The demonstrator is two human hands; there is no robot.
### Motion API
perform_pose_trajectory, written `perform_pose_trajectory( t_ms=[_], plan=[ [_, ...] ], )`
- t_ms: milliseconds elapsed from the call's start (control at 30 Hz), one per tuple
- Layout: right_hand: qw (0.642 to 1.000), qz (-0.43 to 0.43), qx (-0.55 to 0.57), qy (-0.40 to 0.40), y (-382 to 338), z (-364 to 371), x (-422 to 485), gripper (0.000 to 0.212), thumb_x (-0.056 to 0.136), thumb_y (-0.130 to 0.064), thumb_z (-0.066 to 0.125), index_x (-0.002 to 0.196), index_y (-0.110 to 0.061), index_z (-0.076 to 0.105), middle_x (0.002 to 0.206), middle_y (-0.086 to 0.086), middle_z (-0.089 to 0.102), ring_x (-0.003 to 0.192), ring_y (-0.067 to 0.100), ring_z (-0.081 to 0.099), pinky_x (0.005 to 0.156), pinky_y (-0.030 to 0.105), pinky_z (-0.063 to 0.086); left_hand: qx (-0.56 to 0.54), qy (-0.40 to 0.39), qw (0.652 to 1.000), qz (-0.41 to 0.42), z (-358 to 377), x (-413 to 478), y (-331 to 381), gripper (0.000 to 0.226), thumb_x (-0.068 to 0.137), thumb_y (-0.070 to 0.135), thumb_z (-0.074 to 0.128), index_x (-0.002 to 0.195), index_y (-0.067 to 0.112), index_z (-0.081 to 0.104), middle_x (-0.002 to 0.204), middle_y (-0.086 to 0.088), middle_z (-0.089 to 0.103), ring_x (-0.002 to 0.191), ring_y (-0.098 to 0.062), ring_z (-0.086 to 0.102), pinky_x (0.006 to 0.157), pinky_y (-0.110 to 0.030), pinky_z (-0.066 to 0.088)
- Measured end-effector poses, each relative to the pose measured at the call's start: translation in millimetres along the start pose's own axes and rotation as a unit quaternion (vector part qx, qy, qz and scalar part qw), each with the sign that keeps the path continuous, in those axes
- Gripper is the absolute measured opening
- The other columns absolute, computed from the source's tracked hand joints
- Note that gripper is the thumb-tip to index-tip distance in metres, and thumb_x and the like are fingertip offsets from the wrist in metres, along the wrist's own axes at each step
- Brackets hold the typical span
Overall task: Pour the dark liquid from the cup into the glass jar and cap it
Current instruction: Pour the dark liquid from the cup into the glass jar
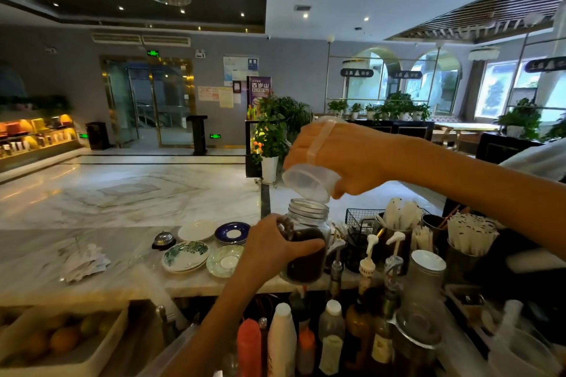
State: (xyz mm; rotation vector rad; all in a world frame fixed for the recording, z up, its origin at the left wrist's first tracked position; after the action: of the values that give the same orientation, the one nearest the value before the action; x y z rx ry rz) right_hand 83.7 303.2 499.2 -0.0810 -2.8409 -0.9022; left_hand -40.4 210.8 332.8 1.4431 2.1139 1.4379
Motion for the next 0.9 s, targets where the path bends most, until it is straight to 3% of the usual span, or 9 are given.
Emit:
perform_pose_trajectory(
  t_ms=[100, 167, 233, 633, 767, 900],
  plan=[
    [1.0, -0.026, -0.003, 0.0, -15.4, 5.9, 1.0, 0.06, 0.058, -0.044, 0.079, 0.114, -0.032, 0.061, 0.109, -0.006, 0.065, 0.104, 0.018, 0.06, 0.09, 0.035, 0.047, 0.023, 0.0, 1.0, -0.005, -6.1, -8.1, -5.2, 0.067, 0.053, 0.059, 0.084, 0.101, 0.032, 0.046, 0.09, 0.022, 0.05, 0.08, 0.004, 0.052, 0.058, -0.009, 0.034],
    [0.998, -0.06, 0.008, 0.012, -20.4, 6.5, 4.1, 0.079, 0.06, -0.044, 0.079, 0.13, -0.032, 0.045, 0.127, -0.003, 0.056, 0.121, 0.02, 0.048, 0.105, 0.044, 0.04, 0.029, 0.004, 0.999, -0.013, -9.4, -12.0, -9.5, 0.067, 0.053, 0.06, 0.084, 0.102, 0.032, 0.047, 0.088, 0.024, 0.049, 0.078, 0.009, 0.049, 0.057, -0.008, 0.033],
    [0.997, -0.08, 0.0, 0.021, -24.1, 7.7, 5.4, 0.082, 0.06, -0.044, 0.077, 0.133, -0.03, 0.041, 0.129, -0.001, 0.054, 0.122, 0.023, 0.046, 0.105, 0.05, 0.039, 0.034, 0.006, 0.999, -0.019, -11.1, -15.1, -13.8, 0.069, 0.053, 0.06, 0.085, 0.106, 0.028, 0.052, 0.089, 0.024, 0.05, 0.077, 0.011, 0.047, 0.056, -0.008, 0.033],
    [0.997, -0.061, 0.054, 0.012, -33.7, 26.6, 5.4, 0.081, 0.062, -0.046, 0.075, 0.133, -0.029, 0.043, 0.128, -0.002, 0.053, 0.12, 0.021, 0.045, 0.105, 0.046, 0.039, 0.043, -0.025, 0.999, -0.02, -4.4, -20.0, -37.3, 0.08, 0.053, 0.059, 0.084, 0.118, 0.024, 0.055, 0.088, 0.026, 0.05, 0.078, 0.008, 0.052, 0.049, -0.004, 0.04],
    [0.997, -0.057, 0.058, 0.013, -36.3, 36.8, 6.5, 0.084, 0.059, -0.046, 0.076, 0.134, -0.029, 0.043, 0.127, -0.003, 0.054, 0.12, 0.021, 0.045, 0.102, 0.047, 0.04, 0.042, -0.03, 0.998, -0.023, -2.0, -17.4, -44.4, 0.083, 0.053, 0.059, 0.085, 0.121, 0.023, 0.054, 0.092, 0.024, 0.05, 0.078, 0.01, 0.049, 0.053, -0.006, 0.036],
    [0.968, 0.087, 0.231, -0.037, -29.7, 61.1, 0.0, 0.108, 0.058, -0.061, 0.08, 0.144, -0.031, 0.023, 0.142, 0.0, 0.042, 0.13, 0.02, 0.035, 0.107, 0.041, 0.034, 0.005, -0.046, 0.998, -0.032, -0.3, -19.0, -55.5, 0.068, 0.055, 0.054, 0.086, 0.109, 0.033, 0.05, 0.095, 0.025, 0.053, 0.086, 0.004, 0.054, 0.062, -0.008, 0.036]
  ],
)
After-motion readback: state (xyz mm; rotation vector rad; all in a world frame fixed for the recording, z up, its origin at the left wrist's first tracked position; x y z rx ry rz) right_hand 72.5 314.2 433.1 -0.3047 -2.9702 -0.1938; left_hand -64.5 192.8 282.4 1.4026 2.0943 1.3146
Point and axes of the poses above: each hand's wrist, its own x-axis towards the middle knuckle, its own z-axis out of the palm, y = z × x, the point moved 2 cm from there along x, towards the middle knuckle
